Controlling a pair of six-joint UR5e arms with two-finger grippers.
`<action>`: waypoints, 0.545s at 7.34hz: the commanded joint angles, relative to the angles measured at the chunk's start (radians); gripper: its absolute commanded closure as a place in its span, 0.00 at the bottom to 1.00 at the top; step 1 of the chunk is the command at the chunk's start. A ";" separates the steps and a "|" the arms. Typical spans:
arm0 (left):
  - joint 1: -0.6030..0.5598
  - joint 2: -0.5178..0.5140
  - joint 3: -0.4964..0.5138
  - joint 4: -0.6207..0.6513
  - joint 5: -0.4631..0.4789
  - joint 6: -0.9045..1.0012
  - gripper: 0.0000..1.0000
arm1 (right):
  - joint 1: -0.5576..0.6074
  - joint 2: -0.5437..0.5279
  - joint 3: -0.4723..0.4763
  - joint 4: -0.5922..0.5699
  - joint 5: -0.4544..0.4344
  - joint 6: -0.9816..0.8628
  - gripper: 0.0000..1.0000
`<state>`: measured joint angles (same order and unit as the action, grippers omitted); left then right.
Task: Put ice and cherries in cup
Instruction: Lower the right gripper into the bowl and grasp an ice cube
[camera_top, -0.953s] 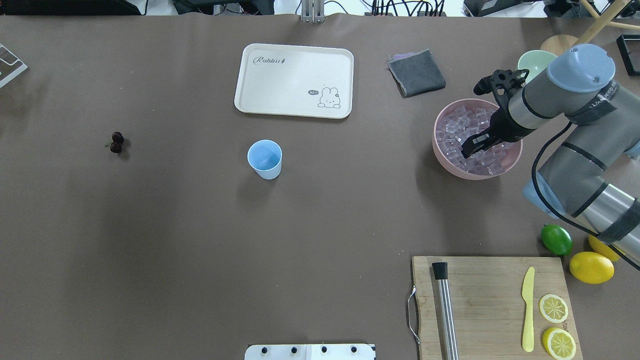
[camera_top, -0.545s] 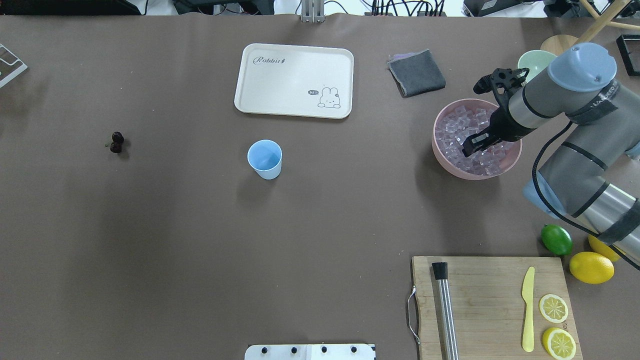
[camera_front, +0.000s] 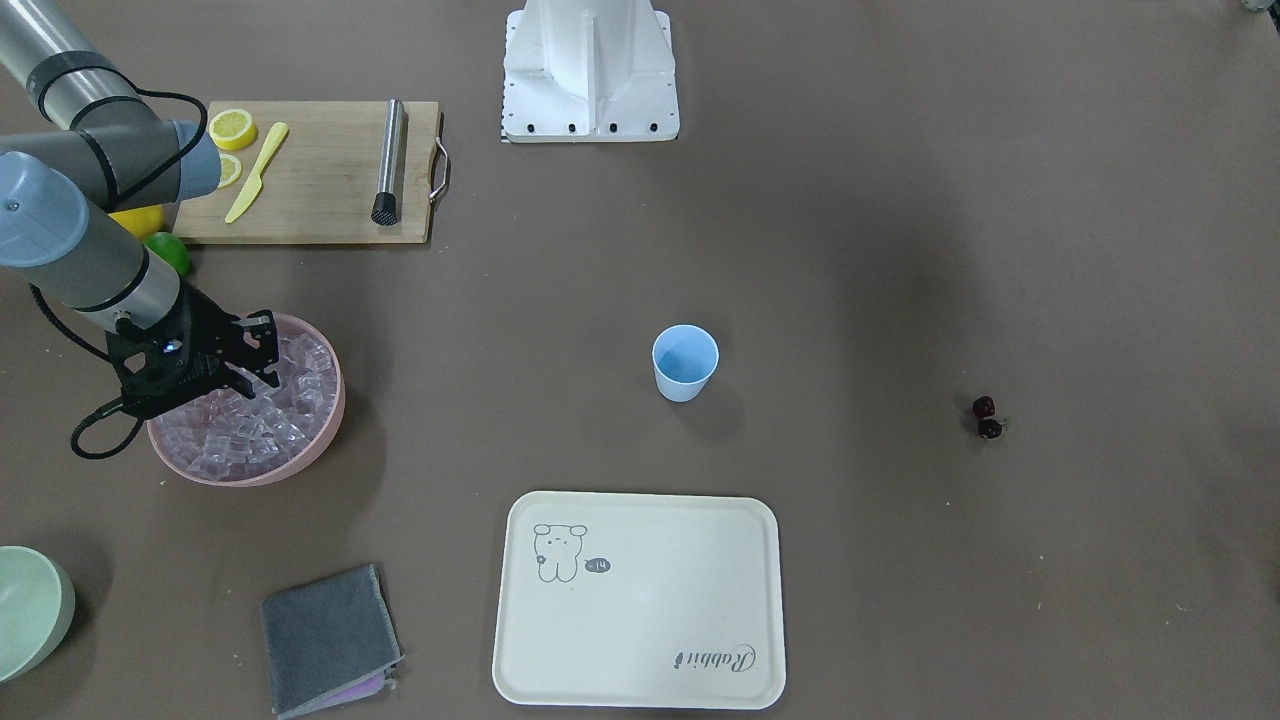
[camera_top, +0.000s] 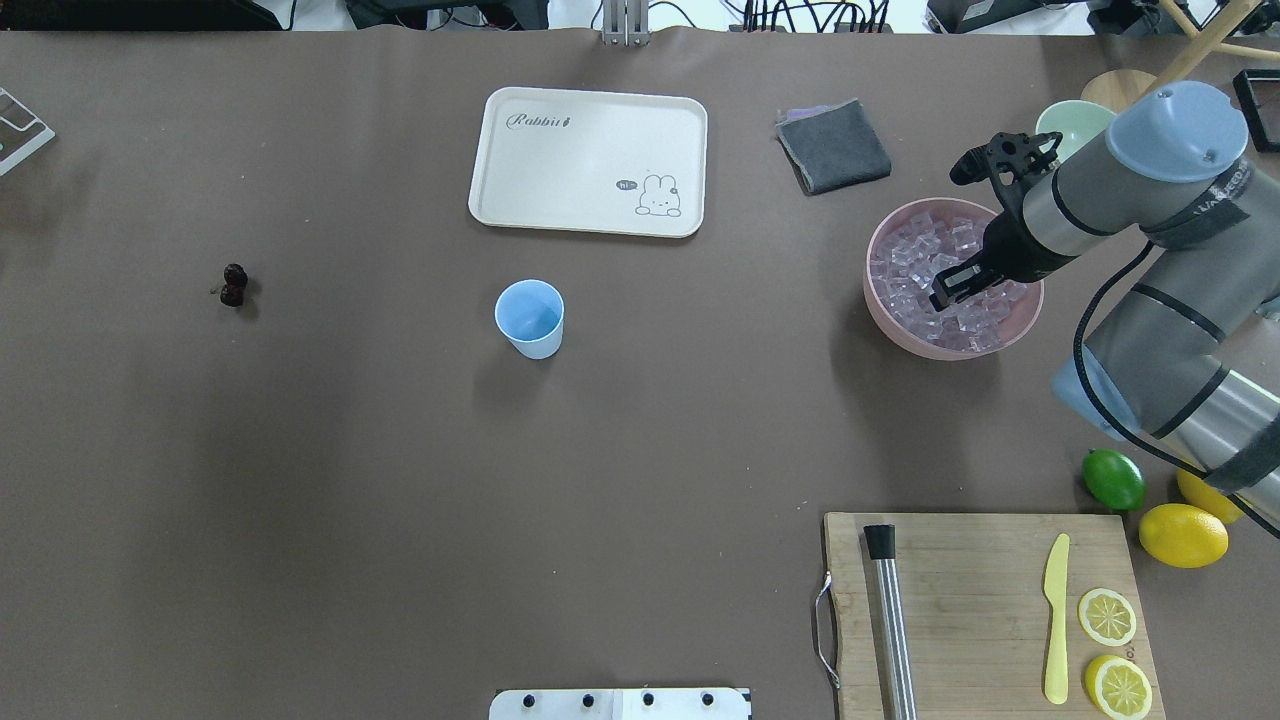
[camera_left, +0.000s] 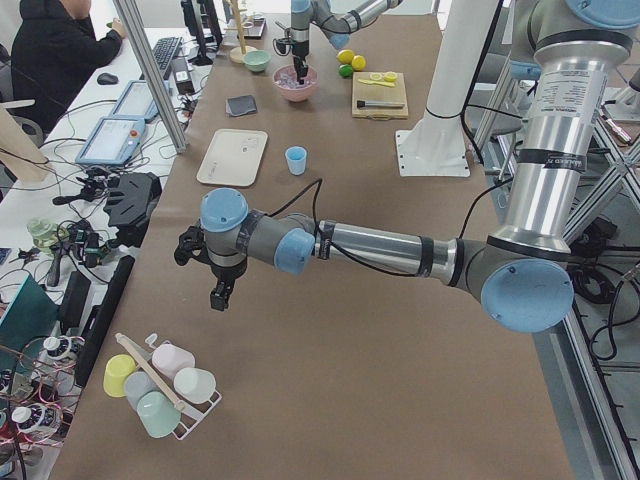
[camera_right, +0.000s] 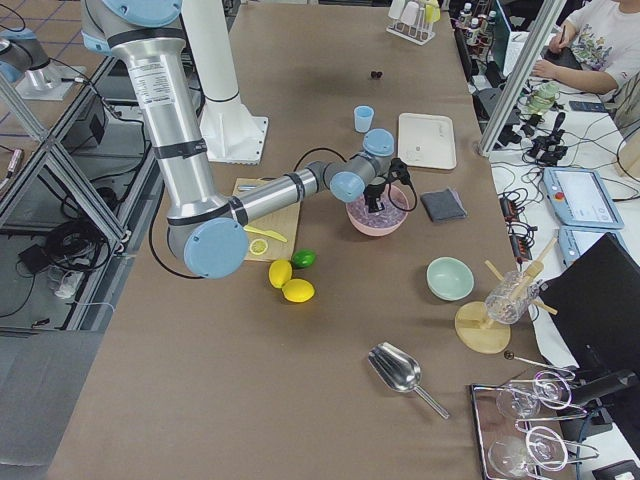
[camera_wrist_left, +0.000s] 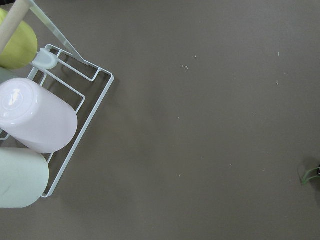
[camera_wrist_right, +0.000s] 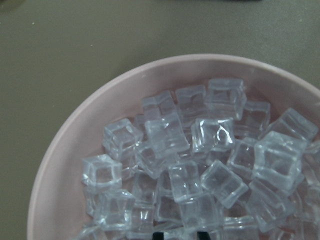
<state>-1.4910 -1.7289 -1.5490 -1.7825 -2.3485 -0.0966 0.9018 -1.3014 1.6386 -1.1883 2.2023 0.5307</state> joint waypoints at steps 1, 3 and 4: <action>0.000 -0.001 0.003 0.000 0.000 0.000 0.02 | -0.001 -0.012 0.006 -0.001 -0.006 0.000 0.77; 0.000 -0.001 0.003 0.000 0.000 0.000 0.02 | 0.005 -0.009 0.016 -0.004 -0.001 0.000 1.00; 0.000 -0.001 0.001 0.000 0.000 0.000 0.02 | 0.032 -0.004 0.055 -0.039 0.008 0.000 1.00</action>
<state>-1.4910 -1.7302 -1.5466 -1.7825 -2.3485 -0.0966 0.9108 -1.3098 1.6597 -1.1988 2.2018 0.5308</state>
